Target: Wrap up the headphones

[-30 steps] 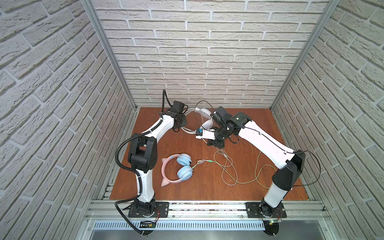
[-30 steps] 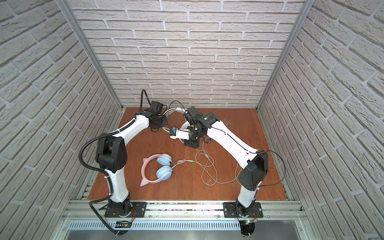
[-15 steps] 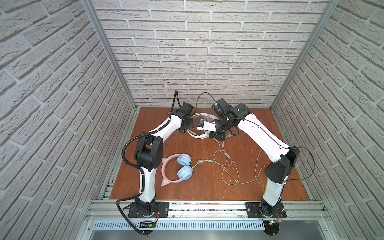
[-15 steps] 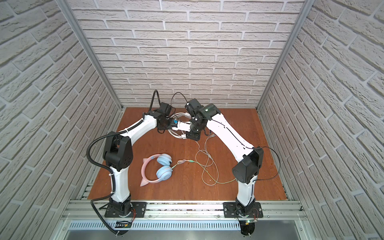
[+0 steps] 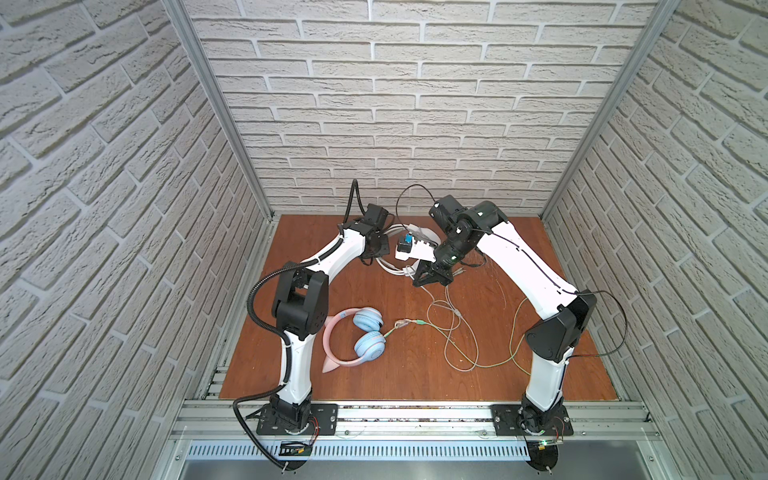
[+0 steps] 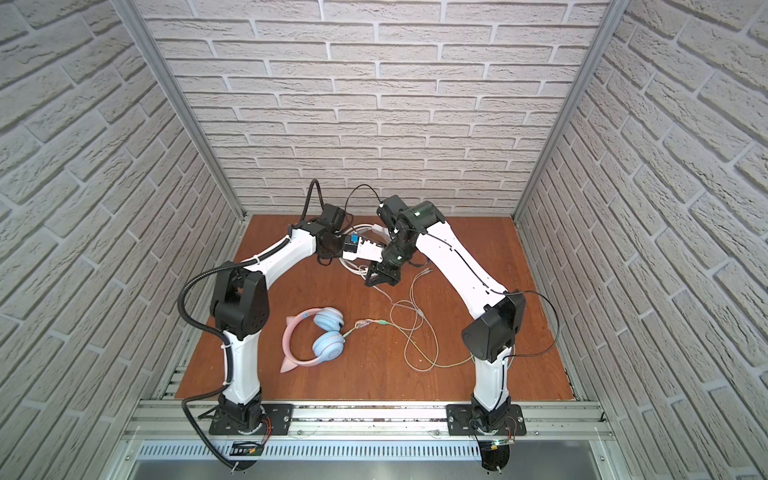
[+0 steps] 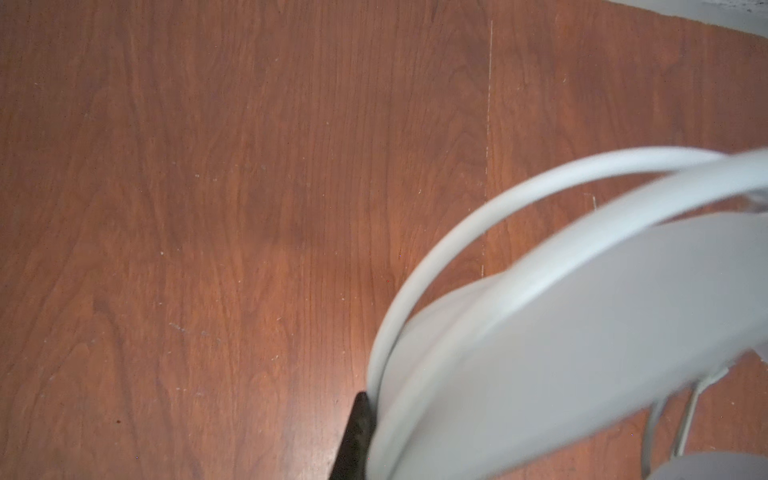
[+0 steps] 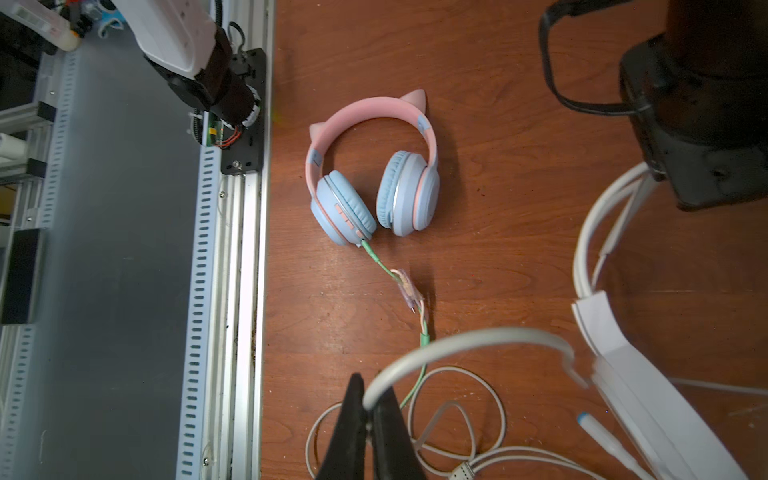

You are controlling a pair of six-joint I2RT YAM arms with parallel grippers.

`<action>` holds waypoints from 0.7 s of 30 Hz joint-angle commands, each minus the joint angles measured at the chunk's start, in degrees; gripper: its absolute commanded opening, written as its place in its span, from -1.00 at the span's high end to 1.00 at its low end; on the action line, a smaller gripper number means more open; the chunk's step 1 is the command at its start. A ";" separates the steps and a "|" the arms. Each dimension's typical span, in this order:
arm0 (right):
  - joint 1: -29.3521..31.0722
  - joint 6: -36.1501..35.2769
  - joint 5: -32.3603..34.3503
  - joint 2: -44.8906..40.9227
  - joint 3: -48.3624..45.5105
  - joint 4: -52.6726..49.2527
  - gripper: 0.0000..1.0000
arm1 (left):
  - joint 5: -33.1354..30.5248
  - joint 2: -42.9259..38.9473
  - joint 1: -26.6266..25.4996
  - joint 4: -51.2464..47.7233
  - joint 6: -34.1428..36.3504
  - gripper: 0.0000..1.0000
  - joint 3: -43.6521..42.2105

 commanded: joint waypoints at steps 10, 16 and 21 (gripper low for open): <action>-1.70 0.10 -5.24 -2.60 -3.35 2.38 0.89 | 1.16 -0.15 -0.22 2.40 1.79 1.00 1.39; -3.48 6.13 4.16 -4.25 -5.20 11.05 0.89 | 2.49 -2.11 -0.93 2.20 7.08 1.00 -2.96; -3.96 6.53 12.70 -1.38 0.73 10.29 0.89 | 4.31 -2.59 -1.70 -0.66 13.28 1.00 -3.63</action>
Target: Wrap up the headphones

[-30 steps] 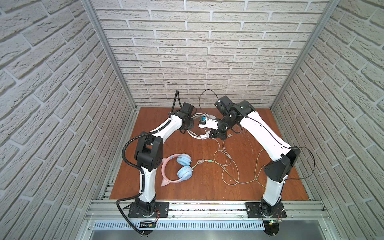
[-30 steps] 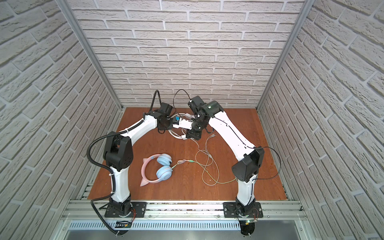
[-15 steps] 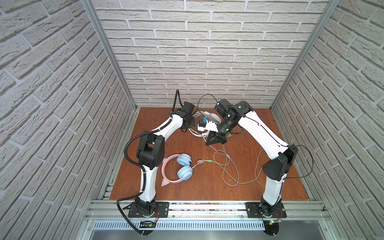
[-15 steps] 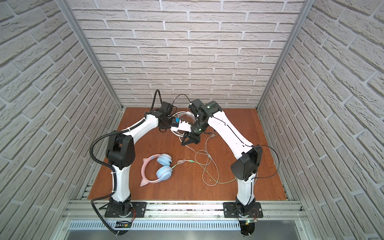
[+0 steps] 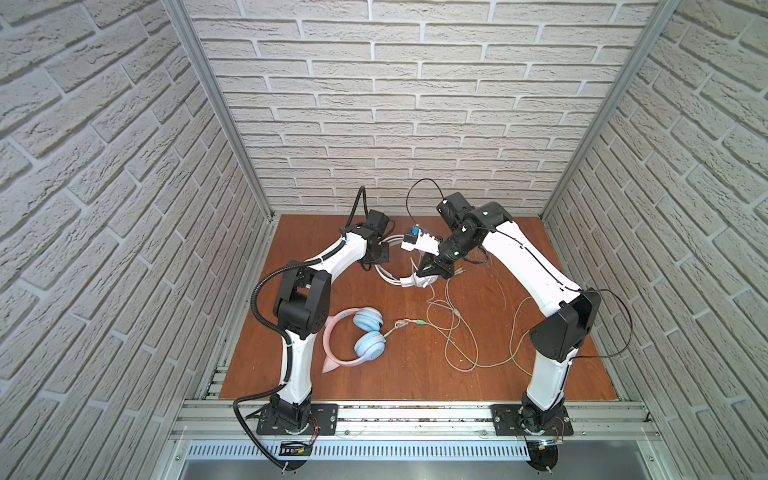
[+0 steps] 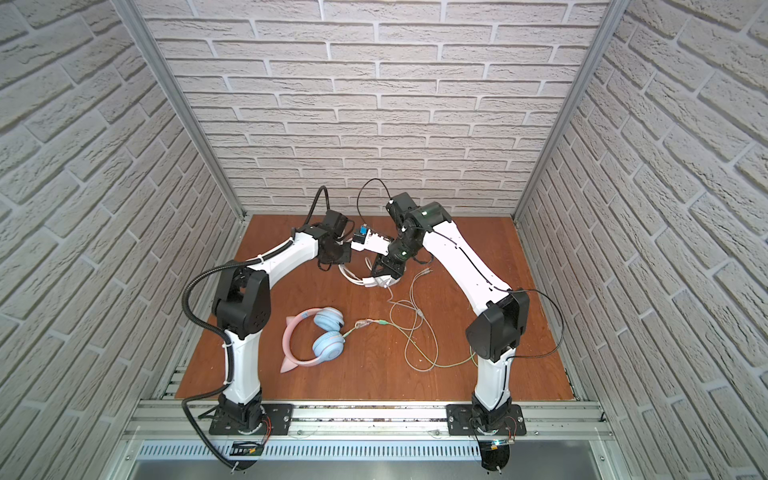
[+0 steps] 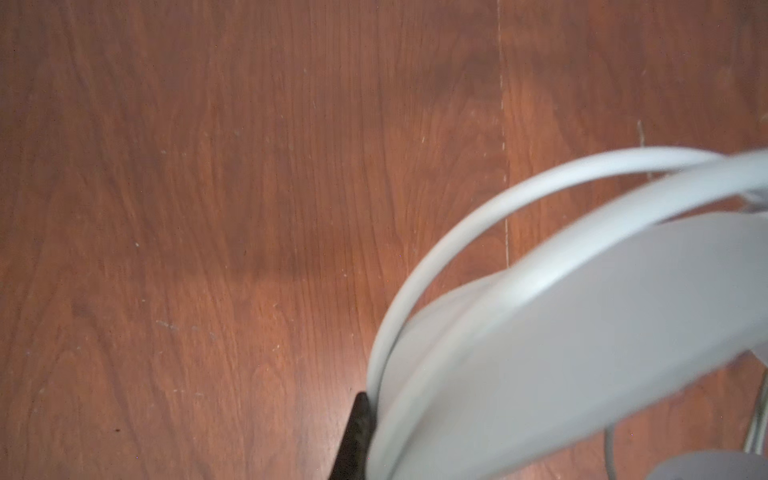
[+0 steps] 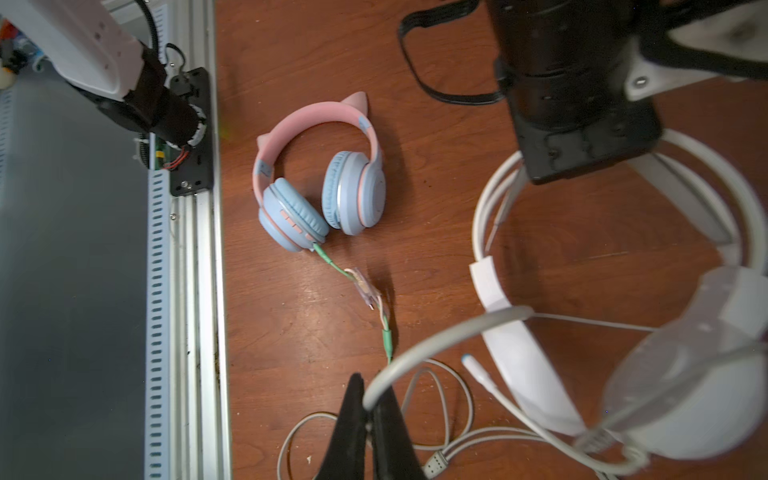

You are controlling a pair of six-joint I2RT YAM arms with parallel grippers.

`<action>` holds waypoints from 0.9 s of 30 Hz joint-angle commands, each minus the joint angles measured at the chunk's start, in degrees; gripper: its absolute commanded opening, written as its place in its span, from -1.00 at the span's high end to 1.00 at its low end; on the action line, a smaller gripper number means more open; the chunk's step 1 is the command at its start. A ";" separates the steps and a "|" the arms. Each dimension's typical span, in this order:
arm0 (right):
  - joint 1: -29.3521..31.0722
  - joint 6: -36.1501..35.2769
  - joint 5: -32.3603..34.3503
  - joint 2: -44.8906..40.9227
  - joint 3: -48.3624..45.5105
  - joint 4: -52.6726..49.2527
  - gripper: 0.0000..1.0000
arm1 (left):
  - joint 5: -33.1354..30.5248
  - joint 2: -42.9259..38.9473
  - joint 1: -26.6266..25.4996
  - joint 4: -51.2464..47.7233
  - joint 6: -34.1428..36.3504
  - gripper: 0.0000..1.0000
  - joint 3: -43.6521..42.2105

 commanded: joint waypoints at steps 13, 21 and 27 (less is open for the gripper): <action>-1.02 0.65 24.05 8.56 18.81 -7.03 0.90 | 3.75 -6.87 -1.75 -3.19 15.55 1.00 -3.28; -4.98 7.41 22.28 11.38 17.90 -1.40 0.90 | 6.31 -9.27 -1.80 -1.89 17.20 1.00 -5.50; -7.10 11.97 20.79 14.94 17.31 2.47 0.90 | 8.75 -11.12 -1.83 -0.38 18.03 1.00 -7.46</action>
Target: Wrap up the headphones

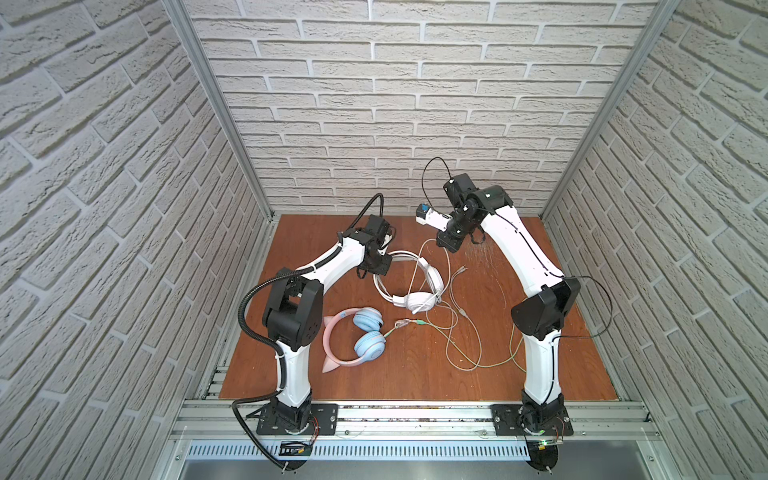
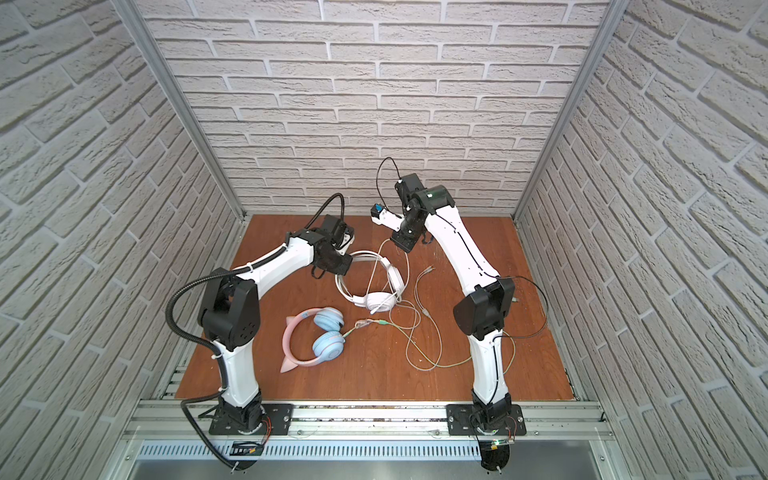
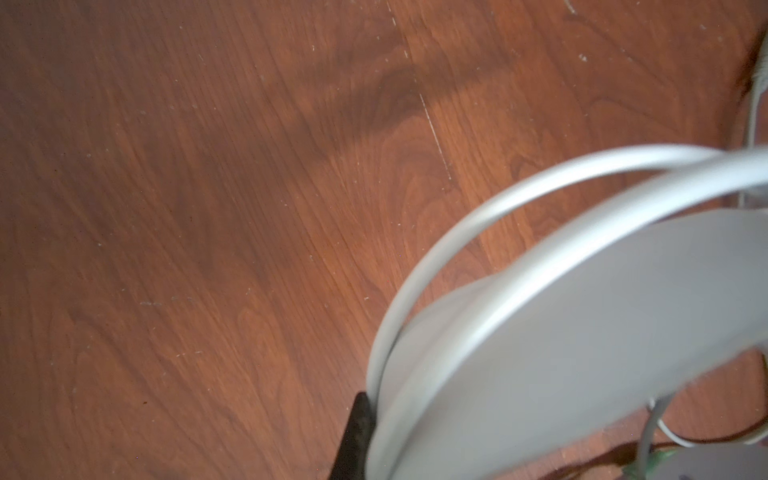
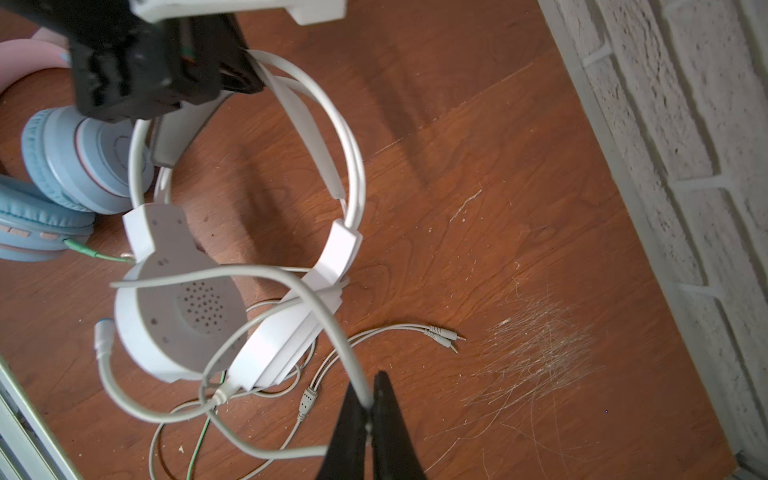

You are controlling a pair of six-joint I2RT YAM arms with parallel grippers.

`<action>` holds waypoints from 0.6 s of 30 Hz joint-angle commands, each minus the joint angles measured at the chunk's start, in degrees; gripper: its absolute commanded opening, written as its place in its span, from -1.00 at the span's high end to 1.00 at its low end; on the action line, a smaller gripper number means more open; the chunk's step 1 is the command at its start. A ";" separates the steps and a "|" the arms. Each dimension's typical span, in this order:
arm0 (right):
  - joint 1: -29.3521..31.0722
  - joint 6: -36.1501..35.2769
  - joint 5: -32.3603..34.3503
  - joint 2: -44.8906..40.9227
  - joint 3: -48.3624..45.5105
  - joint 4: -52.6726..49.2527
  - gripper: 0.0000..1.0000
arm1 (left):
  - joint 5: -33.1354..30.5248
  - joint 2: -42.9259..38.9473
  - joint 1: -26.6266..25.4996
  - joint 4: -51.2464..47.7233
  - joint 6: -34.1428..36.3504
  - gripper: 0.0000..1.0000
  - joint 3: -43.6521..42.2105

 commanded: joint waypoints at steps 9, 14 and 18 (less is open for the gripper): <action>-2.18 11.86 -2.72 6.36 -4.71 11.06 0.90 | 7.19 -6.07 -0.21 3.48 2.51 1.00 -2.80; -2.34 11.47 -2.80 7.15 -5.37 10.36 0.90 | 4.56 -7.11 0.40 2.54 2.84 1.00 -3.46; -2.52 11.47 -4.62 5.40 -7.05 10.79 0.89 | 2.60 -6.77 1.22 1.29 2.34 1.00 -2.87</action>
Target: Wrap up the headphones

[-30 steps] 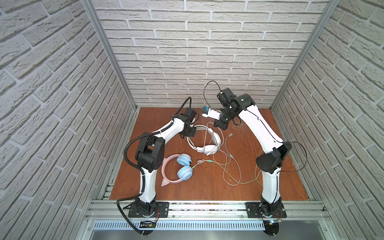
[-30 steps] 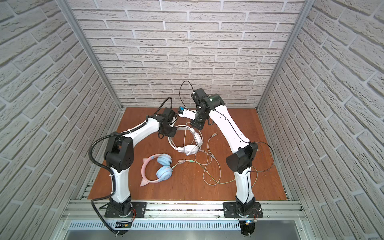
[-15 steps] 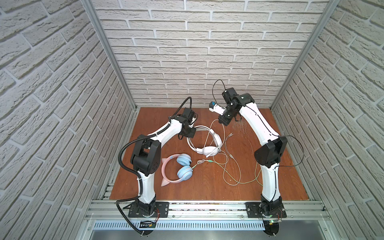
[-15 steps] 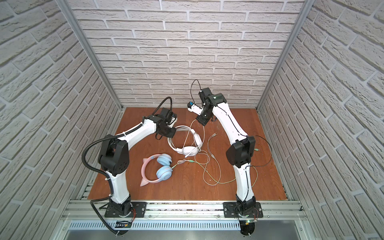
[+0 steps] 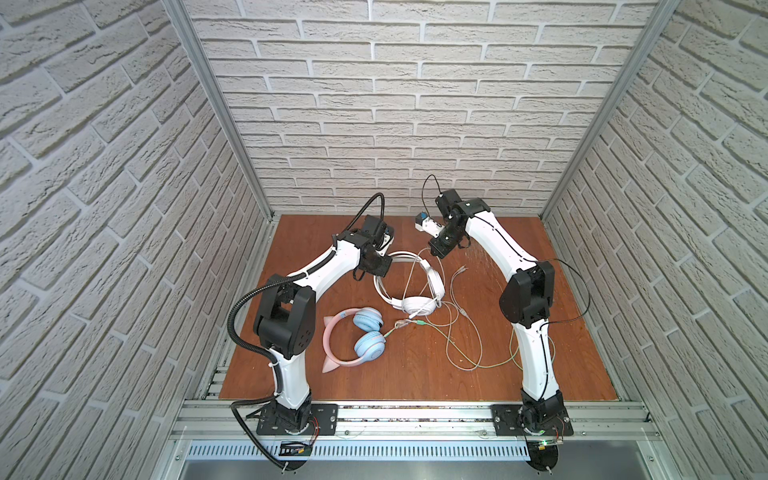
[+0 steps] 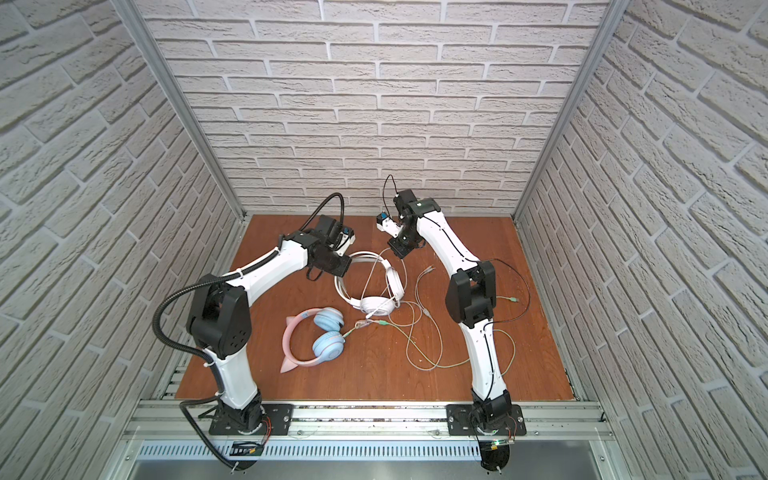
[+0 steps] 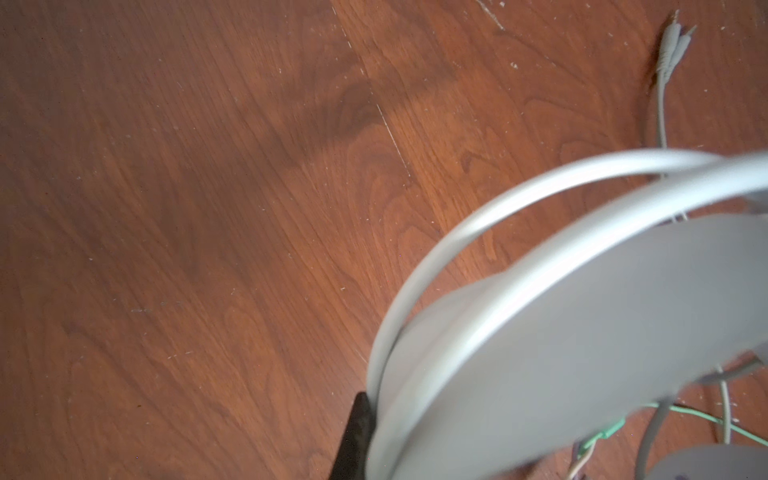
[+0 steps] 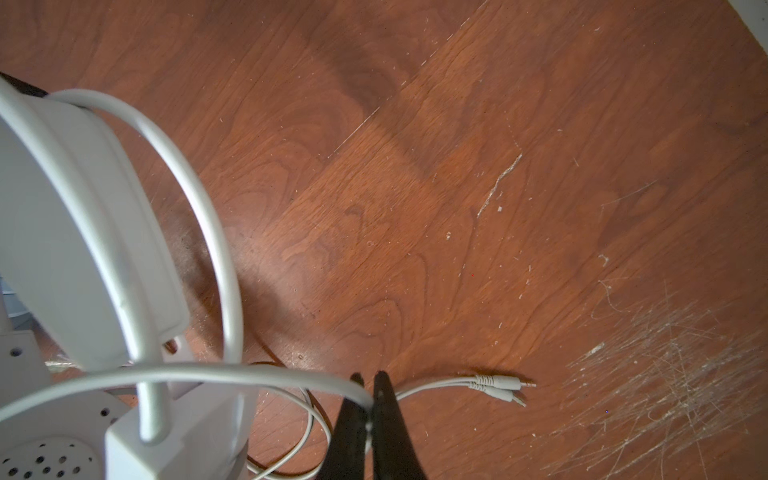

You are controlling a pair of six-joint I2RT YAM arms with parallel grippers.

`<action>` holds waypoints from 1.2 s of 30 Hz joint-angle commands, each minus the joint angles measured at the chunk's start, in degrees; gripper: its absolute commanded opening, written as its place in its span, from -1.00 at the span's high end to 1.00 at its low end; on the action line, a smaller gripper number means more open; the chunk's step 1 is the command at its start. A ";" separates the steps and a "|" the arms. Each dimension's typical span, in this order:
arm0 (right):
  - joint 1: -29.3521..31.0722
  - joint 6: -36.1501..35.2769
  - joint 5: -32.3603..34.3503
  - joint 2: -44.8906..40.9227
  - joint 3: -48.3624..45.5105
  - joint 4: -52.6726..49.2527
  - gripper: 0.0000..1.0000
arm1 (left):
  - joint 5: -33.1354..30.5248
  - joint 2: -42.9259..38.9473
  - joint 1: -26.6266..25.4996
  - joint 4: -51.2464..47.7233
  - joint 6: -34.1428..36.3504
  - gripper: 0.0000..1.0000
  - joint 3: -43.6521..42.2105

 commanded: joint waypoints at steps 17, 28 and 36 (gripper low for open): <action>-3.01 12.47 -12.53 -5.55 -18.94 17.50 0.52 | 9.11 -6.15 3.58 4.34 -2.87 1.00 -3.24; -4.63 20.24 -16.92 -10.08 -31.74 28.52 0.21 | 13.74 -8.52 7.59 9.85 -8.30 1.00 -7.58; -4.67 22.72 -15.82 -12.86 -38.83 32.55 0.04 | 15.66 -8.70 9.15 16.87 -15.32 1.00 -9.83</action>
